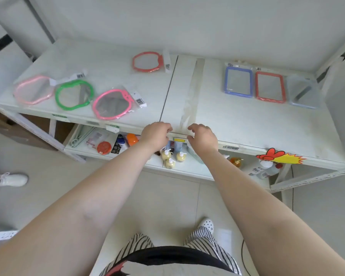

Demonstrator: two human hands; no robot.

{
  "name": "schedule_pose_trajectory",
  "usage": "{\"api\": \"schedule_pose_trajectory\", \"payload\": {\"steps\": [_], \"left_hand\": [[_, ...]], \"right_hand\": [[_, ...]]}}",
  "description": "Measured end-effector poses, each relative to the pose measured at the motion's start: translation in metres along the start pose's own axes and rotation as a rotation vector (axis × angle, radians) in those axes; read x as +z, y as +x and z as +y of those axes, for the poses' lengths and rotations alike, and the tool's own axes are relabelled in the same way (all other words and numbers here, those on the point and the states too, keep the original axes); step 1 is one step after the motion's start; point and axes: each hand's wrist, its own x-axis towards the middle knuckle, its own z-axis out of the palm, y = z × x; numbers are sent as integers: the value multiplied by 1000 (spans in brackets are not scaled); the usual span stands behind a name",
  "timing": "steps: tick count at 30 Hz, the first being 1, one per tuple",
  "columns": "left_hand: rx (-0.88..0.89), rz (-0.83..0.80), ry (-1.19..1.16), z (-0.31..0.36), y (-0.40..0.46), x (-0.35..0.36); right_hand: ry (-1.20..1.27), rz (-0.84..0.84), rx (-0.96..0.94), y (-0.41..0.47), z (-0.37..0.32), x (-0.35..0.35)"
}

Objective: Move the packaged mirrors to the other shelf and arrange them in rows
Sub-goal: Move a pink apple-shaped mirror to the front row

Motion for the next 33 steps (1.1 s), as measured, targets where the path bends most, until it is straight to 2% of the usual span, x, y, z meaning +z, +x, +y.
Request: {"api": "schedule_pose_trajectory", "payload": {"steps": [7,15,24,29,33], "left_hand": [[-45,56,1,-111,-53,-38],[-98,114,2,-185,-61,-86],[-72,110,51,-215,2,-108],[-73,78,41,-229,45,-130],[-97,122,65,-241,80,-144]], "right_hand": [[-11,8,-39,-26,-112,41],[-27,-3,-74,-17,-200,59],[-13,-5,-104,63,-226,66],[-11,-23,-62,116,-234,61],[0,-11,-39,145,-235,52]]}}
